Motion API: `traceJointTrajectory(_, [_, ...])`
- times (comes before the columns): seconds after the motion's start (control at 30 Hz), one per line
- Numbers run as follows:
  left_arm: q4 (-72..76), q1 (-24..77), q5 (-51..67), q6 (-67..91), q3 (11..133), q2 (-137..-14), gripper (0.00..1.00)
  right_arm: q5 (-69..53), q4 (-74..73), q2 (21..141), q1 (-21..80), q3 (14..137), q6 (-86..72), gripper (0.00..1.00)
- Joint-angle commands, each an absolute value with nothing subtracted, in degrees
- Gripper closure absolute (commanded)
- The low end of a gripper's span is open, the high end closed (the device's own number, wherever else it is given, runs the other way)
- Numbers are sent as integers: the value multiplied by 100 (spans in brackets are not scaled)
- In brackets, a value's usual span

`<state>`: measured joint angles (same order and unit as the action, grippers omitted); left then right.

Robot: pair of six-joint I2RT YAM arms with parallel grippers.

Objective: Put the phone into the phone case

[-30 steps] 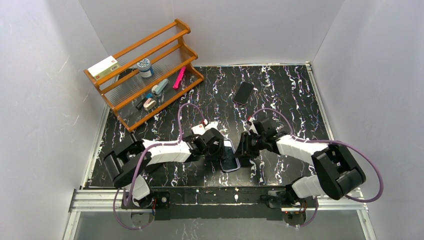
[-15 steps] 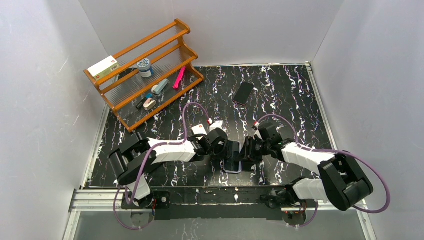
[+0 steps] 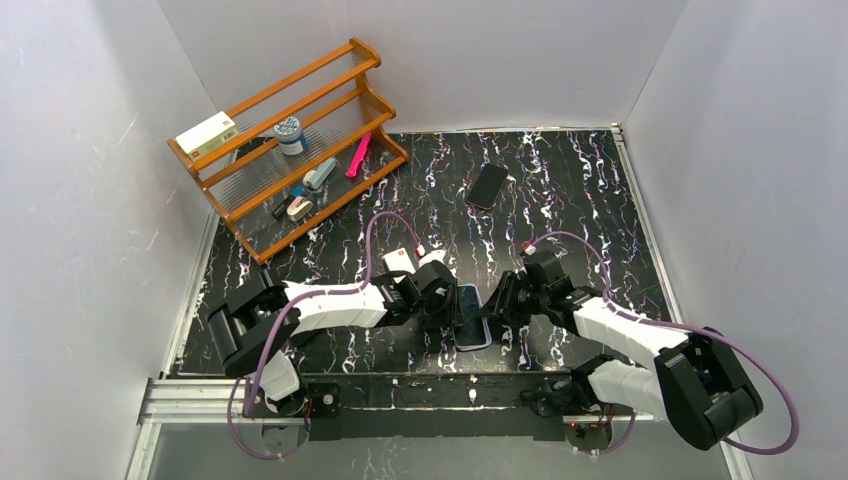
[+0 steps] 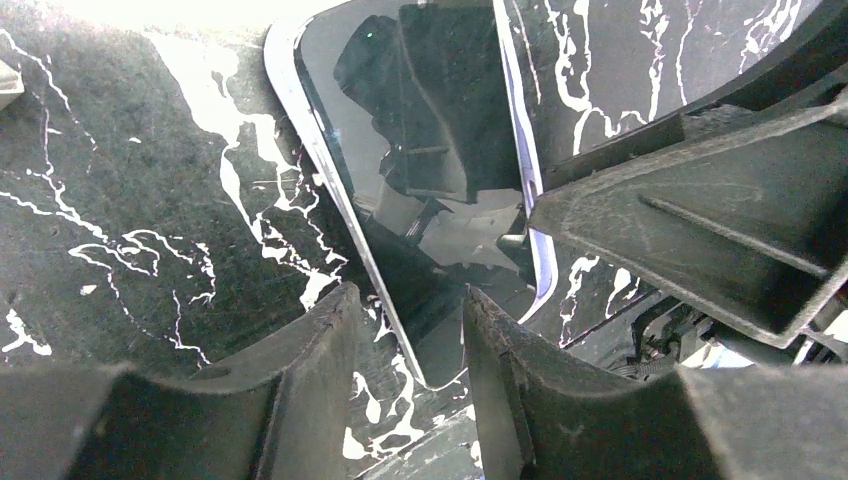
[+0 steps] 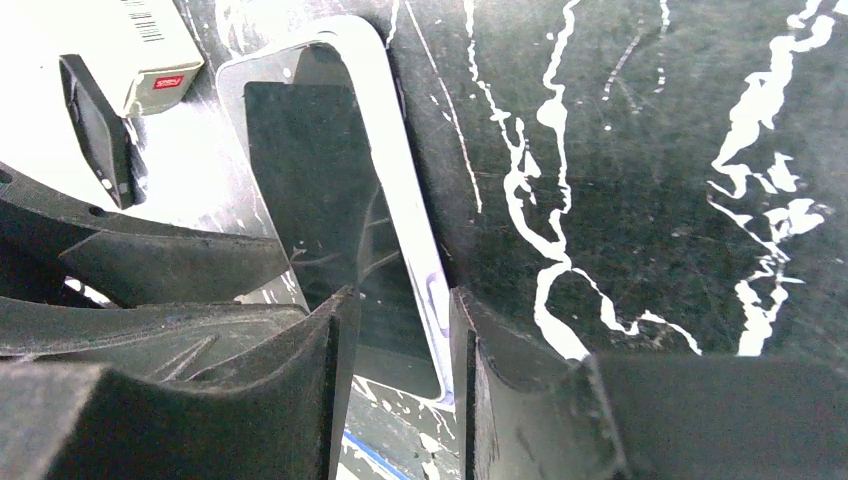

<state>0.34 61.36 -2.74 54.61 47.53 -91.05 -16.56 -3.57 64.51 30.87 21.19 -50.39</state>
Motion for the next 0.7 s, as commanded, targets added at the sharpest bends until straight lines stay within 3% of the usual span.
traceJointTrajectory(0.0, [-263,6170,-271,5560,4836,-8947,60,-1357,-753,6217,3119,2170,-4935,55])
traceJointTrajectory(0.23, [-45,6170,-8,5745,4744,-9020,63,-1908,-998,5978,3118,2046,-4863,55])
traceJointTrajectory(0.4, [118,6178,719,5896,4897,-9324,70,-2278,-922,6055,3117,2076,-4872,55])
traceJointTrajectory(0.67, [384,6187,923,6089,4875,-9536,76,-2429,-514,6069,3129,1889,-5240,57])
